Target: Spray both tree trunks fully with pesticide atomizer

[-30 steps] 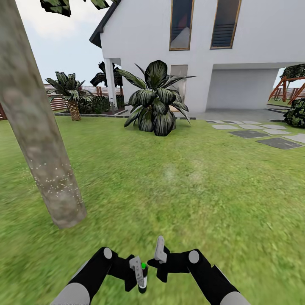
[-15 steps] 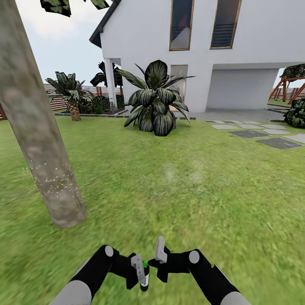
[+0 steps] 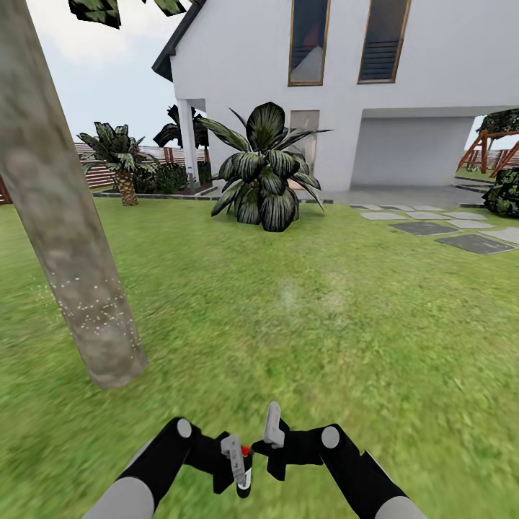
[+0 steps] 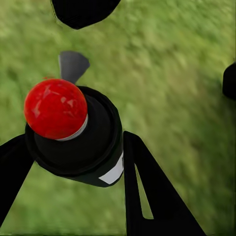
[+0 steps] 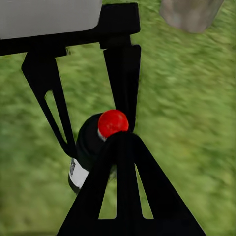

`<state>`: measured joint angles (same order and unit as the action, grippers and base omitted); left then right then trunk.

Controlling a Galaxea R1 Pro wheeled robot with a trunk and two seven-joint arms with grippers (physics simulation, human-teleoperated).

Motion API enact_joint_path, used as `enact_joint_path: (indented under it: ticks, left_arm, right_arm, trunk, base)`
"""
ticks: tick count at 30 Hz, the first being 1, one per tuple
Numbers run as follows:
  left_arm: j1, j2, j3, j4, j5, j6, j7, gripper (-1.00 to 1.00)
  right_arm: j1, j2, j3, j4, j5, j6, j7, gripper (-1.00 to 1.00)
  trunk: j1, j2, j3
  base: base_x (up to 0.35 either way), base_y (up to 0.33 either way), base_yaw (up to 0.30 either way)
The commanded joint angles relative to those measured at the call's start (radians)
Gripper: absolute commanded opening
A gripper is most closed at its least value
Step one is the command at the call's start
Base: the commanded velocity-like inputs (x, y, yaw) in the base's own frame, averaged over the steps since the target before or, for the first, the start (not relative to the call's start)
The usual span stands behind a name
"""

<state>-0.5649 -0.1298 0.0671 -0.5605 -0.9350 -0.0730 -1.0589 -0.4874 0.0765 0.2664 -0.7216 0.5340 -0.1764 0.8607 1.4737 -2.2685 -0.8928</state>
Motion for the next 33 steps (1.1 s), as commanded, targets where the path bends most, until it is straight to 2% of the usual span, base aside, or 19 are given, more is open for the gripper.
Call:
enact_joint_path:
  ticks: [1, 3, 6, 9, 12, 13, 14, 15, 16, 18, 19, 21, 23, 24, 26, 28, 30, 32, 33]
  left_arm:
    - [0.001, 0.004, 0.008, 0.003, -0.012, -0.009, 0.000, -1.00]
    - [0.004, 0.021, 0.009, 0.005, -0.021, -0.010, 0.002, -1.00]
    - [0.009, 0.090, 0.011, 0.005, -0.025, -0.008, 0.003, -1.00]
    - [0.013, 0.199, 0.012, 0.005, -0.025, -0.001, 0.003, -1.00]
    - [0.017, 0.302, 0.016, 0.008, -0.014, 0.001, 0.006, -1.00]
    - [0.021, 0.330, 0.028, 0.011, -0.011, 0.001, 0.008, -1.00]
    - [0.034, 0.344, 0.052, 0.018, -0.010, 0.001, 0.015, -1.00]
    - [0.050, 0.352, 0.091, 0.023, -0.010, 0.001, 0.033, -1.00]
    - [0.075, 0.356, 0.181, 0.027, -0.009, -0.004, 0.097, -1.00]
    - [0.096, 0.355, 0.316, 0.046, -0.007, -0.010, 0.199, -1.00]
    - [0.100, 0.352, 0.384, 0.074, -0.007, -0.012, 0.242, -1.00]
    - [0.103, 0.348, 0.515, 0.139, 0.000, -0.036, 0.314, -1.00]
    - [0.104, 0.347, 0.621, 0.201, 0.042, -0.117, 0.343, -1.00]
    - [0.104, 0.347, 0.652, 0.220, 0.062, -0.143, 0.348, -1.00]
    - [0.113, 0.352, 0.742, 0.257, 0.135, -0.191, 0.360, -1.00]
    - [0.134, 0.349, 0.796, 0.265, 0.189, -0.202, 0.423, -1.00]
    - [0.142, 0.347, 0.819, 0.268, 0.230, -0.206, 0.531, -1.00]
    - [0.158, 0.346, 0.826, 0.270, 0.260, -0.207, 0.614, -1.00]
    - [0.172, 0.345, 0.826, 0.272, 0.266, -0.208, 0.628, -1.00]
  right_arm:
    - [0.000, 0.000, -0.001, -0.001, 0.010, -0.008, 0.001, -1.00]
    - [0.000, 0.000, -0.001, -0.002, 0.010, -0.008, 0.001, -1.00]
    - [0.000, 0.000, -0.001, -0.002, 0.010, -0.007, 0.001, -1.00]
    - [0.000, 0.000, -0.001, 0.006, 0.010, -0.006, 0.001, -1.00]
    - [0.000, -0.001, -0.005, 0.062, 0.009, -0.007, -0.001, -1.00]
    - [0.000, -0.007, -0.007, 0.087, 0.008, -0.009, -0.002, -1.00]
    - [0.000, -0.019, -0.008, 0.109, 0.008, -0.010, -0.003, -1.00]
    - [0.000, -0.030, -0.009, 0.122, 0.007, -0.011, -0.005, -1.00]
    - [0.000, -0.047, -0.010, 0.133, 0.006, -0.012, -0.013, 1.00]
    - [0.002, -0.075, -0.010, 0.170, 0.003, -0.012, -0.076, 1.00]
    - [0.003, -0.082, -0.010, 0.215, 0.001, -0.012, -0.143, 1.00]
    - [0.003, -0.085, -0.016, 0.340, -0.016, -0.014, -0.336, 1.00]
    - [0.004, -0.081, -0.052, 0.446, -0.096, -0.016, -0.516, 1.00]
    - [0.004, -0.080, -0.063, 0.471, -0.135, -0.017, -0.567, 1.00]
    - [0.004, -0.084, -0.079, 0.528, -0.288, -0.049, -0.738, 1.00]
    - [0.006, -0.085, -0.081, 0.541, -0.342, -0.105, -0.857, 1.00]
    - [0.020, -0.089, -0.082, 0.545, -0.356, -0.172, -0.960, 1.00]
    - [0.044, -0.089, -0.082, 0.546, -0.361, -0.246, -1.001, 1.00]
    - [0.048, -0.089, -0.083, 0.545, -0.361, -0.263, -1.006, 1.00]
  trunk:
    - [0.000, 0.000, -0.001]
    - [0.000, 0.000, -0.001]
    - [0.000, 0.000, -0.001]
    - [0.000, 0.000, -0.001]
    - [0.000, 0.000, -0.001]
    - [0.000, 0.000, -0.001]
    - [0.000, 0.000, -0.001]
    - [0.000, 0.000, -0.001]
    - [0.000, 0.000, -0.001]
    - [0.000, 0.000, -0.001]
    - [0.000, 0.000, -0.001]
    - [0.000, 0.000, -0.001]
    - [0.000, 0.000, -0.001]
    - [0.000, 0.000, -0.001]
    - [0.000, 0.000, -0.001]
    - [0.000, 0.000, -0.001]
    - [0.000, 0.000, -0.001]
    - [0.000, 0.000, -0.001]
    - [0.000, 0.000, -0.001]
  base:
    - [0.000, 0.000, 0.000]
    - [0.000, 0.000, 0.000]
    - [0.000, 0.000, 0.000]
    - [0.000, 0.000, 0.000]
    - [0.000, 0.000, 0.000]
    - [0.000, 0.000, 0.000]
    - [0.000, 0.000, 0.000]
    - [0.000, 0.000, 0.000]
    - [0.000, 0.000, 0.000]
    - [0.000, 0.000, 0.000]
    - [0.000, 0.000, 0.000]
    - [0.000, 0.000, 0.000]
    - [0.000, 0.000, 0.000]
    - [0.000, 0.000, 0.000]
    - [0.000, 0.000, 0.000]
    - [0.000, 0.000, 0.000]
    - [0.000, 0.000, 0.000]
    - [0.000, 0.000, 0.000]
    - [0.000, 0.000, 0.000]
